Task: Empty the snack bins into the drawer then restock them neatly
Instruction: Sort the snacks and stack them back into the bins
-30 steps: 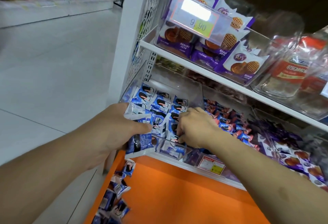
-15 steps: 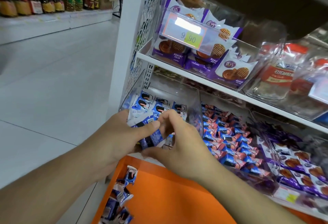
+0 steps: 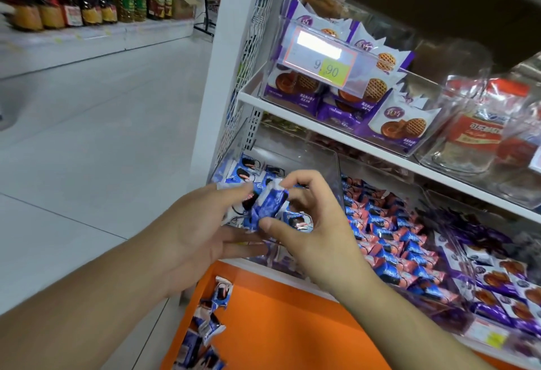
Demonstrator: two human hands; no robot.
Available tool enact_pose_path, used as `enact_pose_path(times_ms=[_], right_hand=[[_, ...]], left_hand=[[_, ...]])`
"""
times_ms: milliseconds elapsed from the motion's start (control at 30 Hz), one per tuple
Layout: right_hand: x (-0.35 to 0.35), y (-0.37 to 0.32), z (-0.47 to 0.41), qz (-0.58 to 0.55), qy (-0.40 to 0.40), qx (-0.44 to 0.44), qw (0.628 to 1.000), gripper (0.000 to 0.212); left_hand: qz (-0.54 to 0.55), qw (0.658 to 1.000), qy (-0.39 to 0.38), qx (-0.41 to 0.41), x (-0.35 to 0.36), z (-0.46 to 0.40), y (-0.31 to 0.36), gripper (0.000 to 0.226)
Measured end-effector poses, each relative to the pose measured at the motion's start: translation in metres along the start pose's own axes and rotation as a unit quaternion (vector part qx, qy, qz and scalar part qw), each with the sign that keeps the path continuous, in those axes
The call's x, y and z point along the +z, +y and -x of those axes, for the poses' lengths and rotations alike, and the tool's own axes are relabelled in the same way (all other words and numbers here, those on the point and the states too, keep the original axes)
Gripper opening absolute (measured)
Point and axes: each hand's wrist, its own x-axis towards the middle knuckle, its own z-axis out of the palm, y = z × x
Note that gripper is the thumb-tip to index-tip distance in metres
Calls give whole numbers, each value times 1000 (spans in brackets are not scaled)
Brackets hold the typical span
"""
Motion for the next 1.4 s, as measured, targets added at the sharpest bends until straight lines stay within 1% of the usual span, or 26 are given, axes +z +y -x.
enact_pose_path(times_ms=[67, 100, 133, 200, 267, 333, 367, 400, 467, 567, 633, 733, 800, 867, 933, 1000, 1033, 1133, 1233, 1267, 1300, 1333, 1367, 1400], right_hand=[[0, 2, 0, 23, -20, -18, 999, 46], [-2, 4, 0, 47, -28, -27, 998, 47], [-5, 4, -1, 64, -33, -36, 997, 48], [-10, 6, -3, 60, -38, -45, 996, 51], [-11, 5, -6, 63, -47, -41, 996, 51], [-9, 5, -9, 116, -57, -59, 990, 42], [-8, 5, -11, 151, -60, -72, 984, 36], [-7, 6, -13, 180, -60, -80, 979, 32], [-10, 12, -18, 202, -47, -69, 976, 26], [-14, 30, -34, 253, -14, -33, 967, 25], [-12, 42, -45, 294, -27, -14, 955, 25], [-4, 54, -56, 320, -97, 18, 942, 22], [-1, 60, -60, 323, -129, 46, 936, 15], [-3, 64, -63, 339, -137, 50, 930, 12], [-5, 65, -64, 350, -151, 51, 923, 22], [-7, 66, -66, 330, -159, 66, 928, 33], [-6, 67, -68, 320, -159, 72, 931, 34], [0, 74, -75, 334, -142, 64, 929, 30], [-1, 71, -76, 389, -126, 45, 912, 26], [-3, 68, -75, 381, -117, 30, 917, 25], [-5, 63, -73, 334, -100, 19, 937, 26], [-7, 55, -69, 245, -82, 20, 966, 27], [-8, 48, -65, 122, -72, 32, 989, 29], [-9, 39, -61, 5, -78, 52, 996, 29]], left_hand=[[-37, 999, -5, 23, 0, -1, -2, 29], [-58, 998, 14, 37, -2, -2, -3, 32], [-82, 994, 41, 55, -5, -4, -4, 38], [-131, 982, 94, 93, -12, -7, -6, 53], [-195, 964, 128, 126, -15, -9, -6, 65], [-249, 946, 148, 147, -14, -9, -8, 68], [-257, 941, 155, 155, -13, -10, -9, 65], [-254, 940, 161, 160, -13, -11, -10, 58], [-247, 940, 173, 159, -15, -14, -9, 44], [-273, 929, 193, 155, -22, -16, -5, 34], [-272, 931, 193, 146, -26, -18, -4, 33], [-250, 942, 183, 126, -26, -19, -4, 34], [-246, 945, 179, 125, -25, -20, -3, 34], [-245, 946, 172, 125, -23, -20, -3, 34], [-249, 947, 164, 121, -23, -20, -3, 34], [-249, 949, 158, 114, -21, -18, -4, 35], [-247, 950, 155, 110, -20, -18, -4, 35], [-208, 964, 137, 89, -16, -15, 0, 30], [-139, 982, 114, 54, -14, -14, 3, 28], [-138, 983, 111, 48, -13, -15, 2, 27], [-146, 982, 113, 47, -14, -16, 1, 26], [-159, 979, 118, 51, -15, -17, -1, 25], [-174, 975, 124, 58, -16, -19, -2, 26], [-189, 971, 130, 65, -18, -19, -3, 28]])
